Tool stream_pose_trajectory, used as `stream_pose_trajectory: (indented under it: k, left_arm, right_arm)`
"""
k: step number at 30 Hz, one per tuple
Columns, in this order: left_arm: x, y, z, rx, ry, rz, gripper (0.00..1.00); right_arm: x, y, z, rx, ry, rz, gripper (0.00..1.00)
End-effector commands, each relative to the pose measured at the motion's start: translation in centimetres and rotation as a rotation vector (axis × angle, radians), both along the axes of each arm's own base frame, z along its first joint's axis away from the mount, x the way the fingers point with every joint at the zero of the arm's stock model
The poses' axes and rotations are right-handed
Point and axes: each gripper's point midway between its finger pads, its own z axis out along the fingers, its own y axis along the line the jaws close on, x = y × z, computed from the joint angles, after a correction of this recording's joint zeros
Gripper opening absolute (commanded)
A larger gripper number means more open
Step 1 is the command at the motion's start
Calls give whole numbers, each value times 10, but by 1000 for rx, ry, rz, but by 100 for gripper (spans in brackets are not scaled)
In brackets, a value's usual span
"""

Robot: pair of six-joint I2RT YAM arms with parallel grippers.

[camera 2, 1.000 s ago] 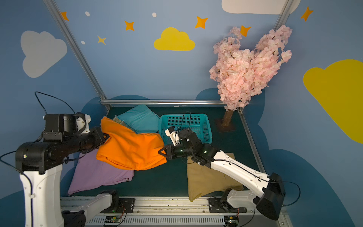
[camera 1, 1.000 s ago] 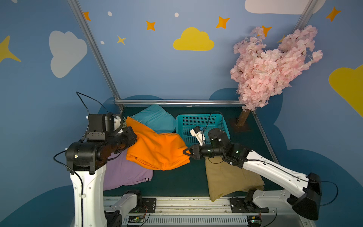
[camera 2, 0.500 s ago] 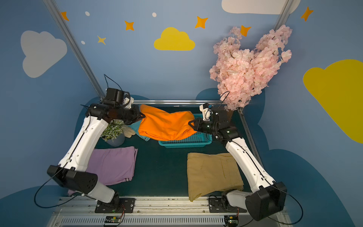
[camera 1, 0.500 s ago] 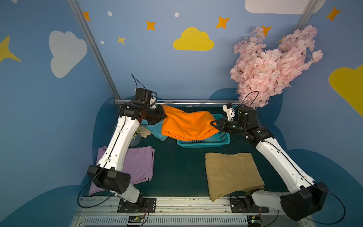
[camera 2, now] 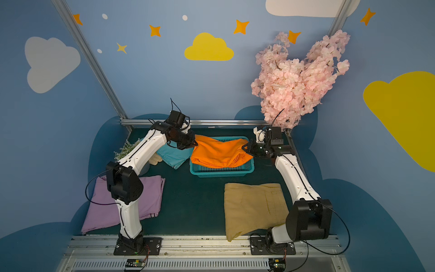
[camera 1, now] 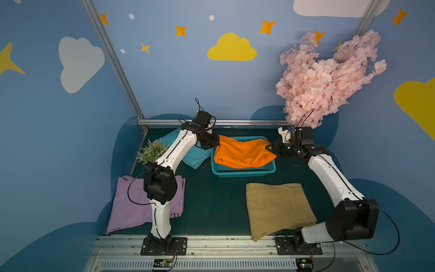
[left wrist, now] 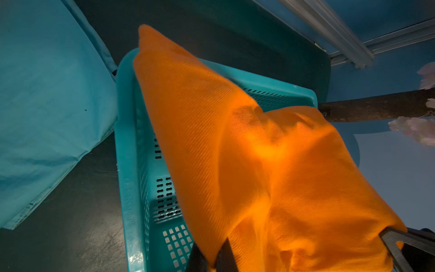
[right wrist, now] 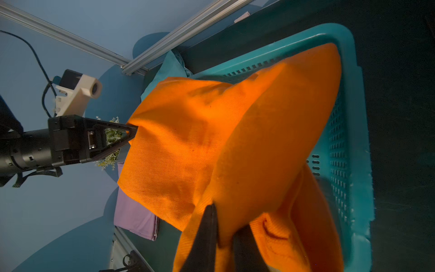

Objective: Put the folded long pants in the basket
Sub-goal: Place the long pant in the basket.

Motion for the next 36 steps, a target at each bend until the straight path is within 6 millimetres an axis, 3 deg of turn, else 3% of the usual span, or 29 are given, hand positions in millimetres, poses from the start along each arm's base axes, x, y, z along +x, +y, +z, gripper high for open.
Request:
stream_pose_trajectory:
  k: [1, 9, 16, 21, 24, 27, 29, 32, 36]
  left_arm:
    - [9, 0, -15, 34, -38, -12, 3]
    - [3, -1, -66, 65, 12, -33, 3]
    - [2, 1, -85, 92, 37, -37, 3]
    - [-1, -8, -94, 102, 48, -62, 3]
    - [-2, -10, -81, 96, 18, -67, 3]
    - [-1, 0, -66, 133, -25, -37, 3]
    - [-6, 3, -60, 132, -34, -28, 3]
    - [-13, 3, -70, 129, -5, -31, 3]
    - [-18, 7, -97, 159, 74, -15, 3]
  right_arm:
    - [9, -5, 5, -41, -91, 17, 0]
    - [15, -9, -46, -84, -17, 23, 0]
    - [17, -11, -72, -106, 50, 31, 0]
    - [19, -8, -71, -95, 51, 42, 0]
    - [17, -5, -51, -85, -12, 57, 0]
    - [13, -5, -29, -86, -98, 53, 0]
    - [10, -8, -24, -105, -132, 41, 0]
    - [10, -15, -37, -154, -130, 12, 0]
    - [9, -20, -71, -199, -15, -3, 0]
